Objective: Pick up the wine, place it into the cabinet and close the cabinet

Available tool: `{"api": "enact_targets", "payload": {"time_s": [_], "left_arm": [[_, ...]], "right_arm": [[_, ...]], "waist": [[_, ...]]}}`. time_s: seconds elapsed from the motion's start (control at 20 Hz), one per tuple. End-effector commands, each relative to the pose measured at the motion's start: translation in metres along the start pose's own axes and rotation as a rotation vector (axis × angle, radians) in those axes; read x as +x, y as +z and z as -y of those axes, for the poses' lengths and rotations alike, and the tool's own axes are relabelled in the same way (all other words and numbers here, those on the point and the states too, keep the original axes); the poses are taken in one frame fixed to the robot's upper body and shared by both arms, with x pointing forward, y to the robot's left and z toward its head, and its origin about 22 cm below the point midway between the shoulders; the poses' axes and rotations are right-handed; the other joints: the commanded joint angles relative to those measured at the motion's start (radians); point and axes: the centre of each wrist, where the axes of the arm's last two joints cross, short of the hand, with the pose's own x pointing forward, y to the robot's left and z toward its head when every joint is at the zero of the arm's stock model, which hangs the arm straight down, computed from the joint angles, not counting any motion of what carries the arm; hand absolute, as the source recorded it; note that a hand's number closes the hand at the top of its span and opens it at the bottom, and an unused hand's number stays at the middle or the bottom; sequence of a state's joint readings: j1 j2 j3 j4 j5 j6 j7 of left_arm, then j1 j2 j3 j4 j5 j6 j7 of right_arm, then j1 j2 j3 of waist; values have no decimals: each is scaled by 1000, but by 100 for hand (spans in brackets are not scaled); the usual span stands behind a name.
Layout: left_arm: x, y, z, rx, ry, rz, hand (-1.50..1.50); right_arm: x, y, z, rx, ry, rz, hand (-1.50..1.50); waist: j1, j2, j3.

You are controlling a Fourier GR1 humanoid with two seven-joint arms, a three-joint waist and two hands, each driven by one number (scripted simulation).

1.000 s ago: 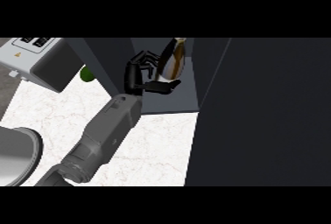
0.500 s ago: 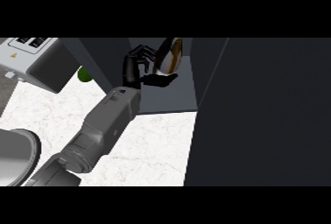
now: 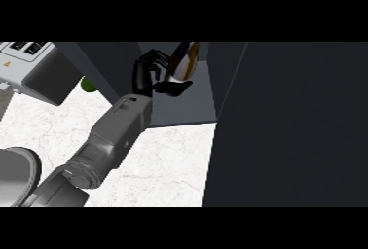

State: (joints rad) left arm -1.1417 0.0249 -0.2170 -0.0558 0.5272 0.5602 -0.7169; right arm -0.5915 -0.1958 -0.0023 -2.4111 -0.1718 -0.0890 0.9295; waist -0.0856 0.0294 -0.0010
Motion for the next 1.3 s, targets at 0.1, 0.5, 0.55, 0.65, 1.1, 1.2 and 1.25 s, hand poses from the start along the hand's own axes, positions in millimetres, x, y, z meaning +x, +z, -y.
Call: {"api": "enact_targets", "payload": {"time_s": [0.1, 0.5, 0.55, 0.65, 1.1, 1.2, 1.25], "left_arm": [[-12, 8, -2, 42, -74, -38, 150], [-14, 15, 4, 31, 209, -132, 150], [-17, 17, 3, 30, 228, -149, 150], [-17, 18, 3, 4, 253, -157, 150], [-46, 40, -8, 29, 337, -200, 150], [-57, 51, -13, 24, 356, -223, 150], [-68, 61, -18, 36, 343, -235, 150]], "right_arm": [[5, 10, -6, 35, -36, 19, -150], [8, 8, -6, 45, -23, 41, -150], [5, 8, -4, 49, -32, 17, -150], [6, 3, -10, 39, -46, 34, -150], [8, -1, -9, 73, -53, 34, -150], [3, -4, -8, 85, -48, 38, -150], [5, -4, -10, 88, -51, 30, -150]], "waist": [[-16, 6, -1], [-24, 11, -2], [-21, 8, -1], [-27, 9, -3], [-58, 6, -3], [-60, 9, -2], [-61, 8, -3]]}}
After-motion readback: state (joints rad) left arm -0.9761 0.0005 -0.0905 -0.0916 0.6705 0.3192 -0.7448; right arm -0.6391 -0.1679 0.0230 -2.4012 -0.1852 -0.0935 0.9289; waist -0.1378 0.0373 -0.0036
